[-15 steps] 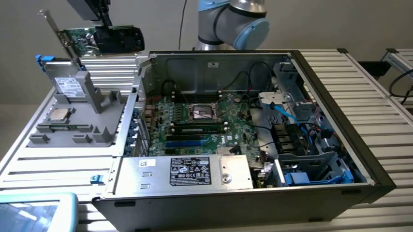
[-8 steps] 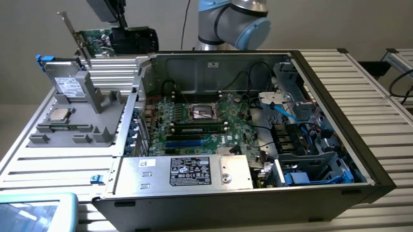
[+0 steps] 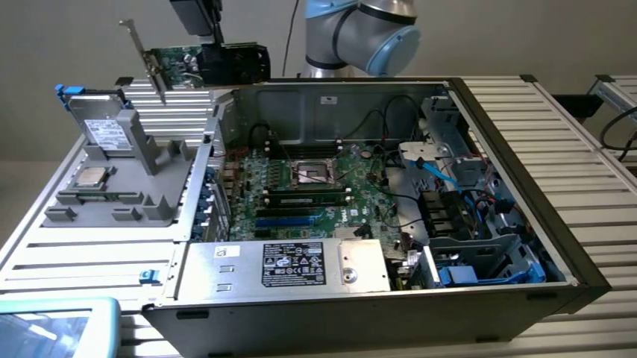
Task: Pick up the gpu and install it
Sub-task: 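Pick up the gpu and move the gpu toward the slot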
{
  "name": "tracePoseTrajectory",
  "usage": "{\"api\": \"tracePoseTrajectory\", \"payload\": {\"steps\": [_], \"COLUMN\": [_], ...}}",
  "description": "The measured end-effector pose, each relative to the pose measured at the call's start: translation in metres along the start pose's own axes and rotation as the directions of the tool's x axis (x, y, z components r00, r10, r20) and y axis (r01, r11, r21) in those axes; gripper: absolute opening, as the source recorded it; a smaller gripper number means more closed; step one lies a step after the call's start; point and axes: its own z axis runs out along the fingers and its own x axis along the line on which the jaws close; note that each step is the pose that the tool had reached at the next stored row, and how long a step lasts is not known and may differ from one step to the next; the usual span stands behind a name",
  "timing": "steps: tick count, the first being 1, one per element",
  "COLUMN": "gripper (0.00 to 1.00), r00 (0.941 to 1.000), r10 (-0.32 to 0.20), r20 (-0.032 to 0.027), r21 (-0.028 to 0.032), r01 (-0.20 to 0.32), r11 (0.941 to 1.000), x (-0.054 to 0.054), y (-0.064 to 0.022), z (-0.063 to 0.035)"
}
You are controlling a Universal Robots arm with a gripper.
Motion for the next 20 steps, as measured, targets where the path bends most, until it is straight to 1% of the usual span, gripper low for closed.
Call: {"api": "tracePoseTrajectory", "payload": {"steps": [9,20], "gripper": [0.27,0.27], "r00": [1.0,1.0], "r10": [0.0,0.0], "r20": [0.0001,0.0], "r21": [-0.0005,-0.0032], "r01": [0.0,0.0], "r11": [1.0,1.0], "x": [-0.001,-0.002], "y": [-0.0407,-0.0903], "z": [0.0056,0.0139]}}
